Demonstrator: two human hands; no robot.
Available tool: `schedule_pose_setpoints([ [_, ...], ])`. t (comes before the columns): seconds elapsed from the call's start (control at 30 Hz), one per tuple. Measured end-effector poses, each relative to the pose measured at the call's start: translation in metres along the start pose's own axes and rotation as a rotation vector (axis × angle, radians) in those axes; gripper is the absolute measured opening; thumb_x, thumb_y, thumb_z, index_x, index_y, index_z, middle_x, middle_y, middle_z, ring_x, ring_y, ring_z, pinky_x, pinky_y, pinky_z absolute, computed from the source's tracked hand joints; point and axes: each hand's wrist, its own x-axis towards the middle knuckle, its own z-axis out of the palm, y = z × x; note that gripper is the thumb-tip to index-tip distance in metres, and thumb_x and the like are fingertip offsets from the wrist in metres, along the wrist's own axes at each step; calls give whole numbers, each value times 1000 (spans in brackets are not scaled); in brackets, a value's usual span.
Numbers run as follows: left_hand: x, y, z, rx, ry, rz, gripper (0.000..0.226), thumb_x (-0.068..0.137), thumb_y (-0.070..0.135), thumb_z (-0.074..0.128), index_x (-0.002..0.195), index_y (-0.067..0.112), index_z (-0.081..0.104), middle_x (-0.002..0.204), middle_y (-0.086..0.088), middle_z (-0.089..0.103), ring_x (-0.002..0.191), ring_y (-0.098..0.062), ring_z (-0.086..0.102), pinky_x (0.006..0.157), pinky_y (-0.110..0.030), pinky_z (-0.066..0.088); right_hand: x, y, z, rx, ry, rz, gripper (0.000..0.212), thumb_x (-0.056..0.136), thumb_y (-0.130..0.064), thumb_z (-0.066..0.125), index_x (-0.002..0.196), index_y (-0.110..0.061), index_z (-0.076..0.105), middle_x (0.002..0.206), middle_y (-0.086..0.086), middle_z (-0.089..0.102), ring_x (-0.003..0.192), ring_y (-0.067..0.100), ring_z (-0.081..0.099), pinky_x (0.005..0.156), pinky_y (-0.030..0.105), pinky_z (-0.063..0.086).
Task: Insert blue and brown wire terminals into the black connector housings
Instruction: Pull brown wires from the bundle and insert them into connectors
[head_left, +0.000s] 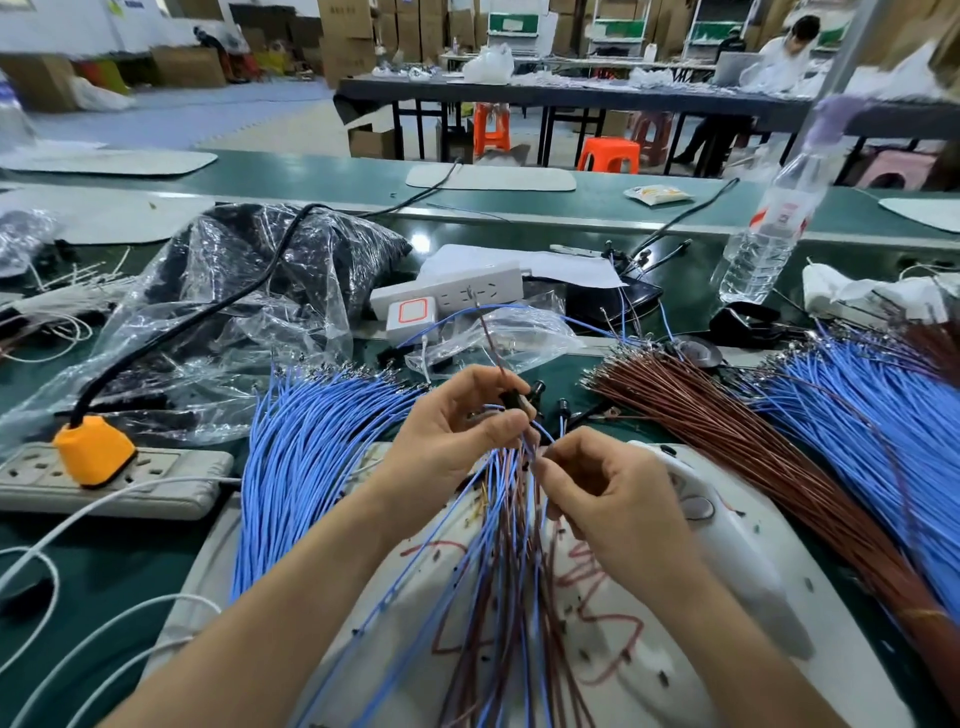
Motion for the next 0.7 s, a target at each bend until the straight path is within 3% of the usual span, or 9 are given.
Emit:
schedule_pose_setpoints([
  [0.17, 8, 5, -10, -332, 355, 90, 26, 74, 5, 62, 99, 10, 61, 79, -1, 70, 74, -12, 68, 71, -18, 53, -1, 4, 0, -153, -86, 27, 22, 77, -7, 69, 58, -13, 59, 48, -5, 53, 45, 6, 44, 48, 25, 38],
  [0.27, 7, 7, -8, -161, 440, 172, 25, 75, 9, 61, 100, 13, 60, 79, 5, 70, 75, -9, 67, 74, -18, 52, -1, 5, -2, -204, -87, 21, 20, 78, -10, 68, 60, -11, 58, 49, -5, 52, 46, 5, 44, 49, 29, 41],
  [0.37, -1, 3, 3, 288, 262, 313, 21, 80, 12, 70, 97, 19, 61, 88, 8, 68, 82, -11, 65, 81, -23, 52, -1, 4, 1, -192, 9, -35, 19, 80, -24, 76, 71, -19, 60, 55, -6, 56, 44, 5, 47, 47, 24, 42],
  [0.47, -6, -2, 19, 492, 78, 387, 22, 81, 13, 68, 98, 26, 63, 93, 7, 66, 85, -14, 63, 79, -23, 49, -1, 3, 0, -119, 150, -124, 19, 81, -25, 74, 75, -31, 57, 63, -11, 59, 47, 9, 51, 50, 17, 39],
  [0.57, -9, -5, 29, 581, 15, 451, 21, 83, 15, 66, 103, 23, 62, 96, 4, 65, 86, -19, 62, 76, -28, 49, -2, 5, -3, -136, 228, -208, 34, 83, -6, 71, 79, -36, 57, 62, -14, 59, 53, 10, 56, 54, 20, 44],
  [0.7, -9, -4, 30, 528, 65, 412, 23, 82, 16, 68, 103, 25, 62, 93, 10, 64, 85, -16, 62, 78, -29, 50, -2, 5, -1, -103, 236, -246, 29, 85, -5, 69, 84, -32, 59, 73, -4, 63, 64, 18, 64, 59, 36, 54],
])
